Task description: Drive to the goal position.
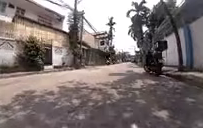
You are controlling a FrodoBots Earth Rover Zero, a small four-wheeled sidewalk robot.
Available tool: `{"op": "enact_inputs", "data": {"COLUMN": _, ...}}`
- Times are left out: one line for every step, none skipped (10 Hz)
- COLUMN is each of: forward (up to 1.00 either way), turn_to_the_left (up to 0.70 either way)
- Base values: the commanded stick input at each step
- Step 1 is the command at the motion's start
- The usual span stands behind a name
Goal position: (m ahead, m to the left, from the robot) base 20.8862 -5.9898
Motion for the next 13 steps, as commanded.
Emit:
{"op": "enact_inputs", "data": {"forward": 1.00, "turn_to_the_left": -0.19}}
{"op": "enact_inputs", "data": {"forward": 1.00, "turn_to_the_left": 0.01}}
{"op": "enact_inputs", "data": {"forward": 1.00, "turn_to_the_left": 0.01}}
{"op": "enact_inputs", "data": {"forward": 1.00, "turn_to_the_left": 0.01}}
{"op": "enact_inputs", "data": {"forward": 1.00, "turn_to_the_left": 0.01}}
{"op": "enact_inputs", "data": {"forward": 1.00, "turn_to_the_left": 0.01}}
{"op": "enact_inputs", "data": {"forward": 1.00, "turn_to_the_left": 0.01}}
{"op": "enact_inputs", "data": {"forward": 1.00, "turn_to_the_left": 0.01}}
{"op": "enact_inputs", "data": {"forward": 1.00, "turn_to_the_left": 0.01}}
{"op": "enact_inputs", "data": {"forward": 1.00, "turn_to_the_left": 0.01}}
{"op": "enact_inputs", "data": {"forward": 1.00, "turn_to_the_left": 0.01}}
{"op": "enact_inputs", "data": {"forward": 1.00, "turn_to_the_left": -0.21}}
{"op": "enact_inputs", "data": {"forward": 1.00, "turn_to_the_left": -0.39}}
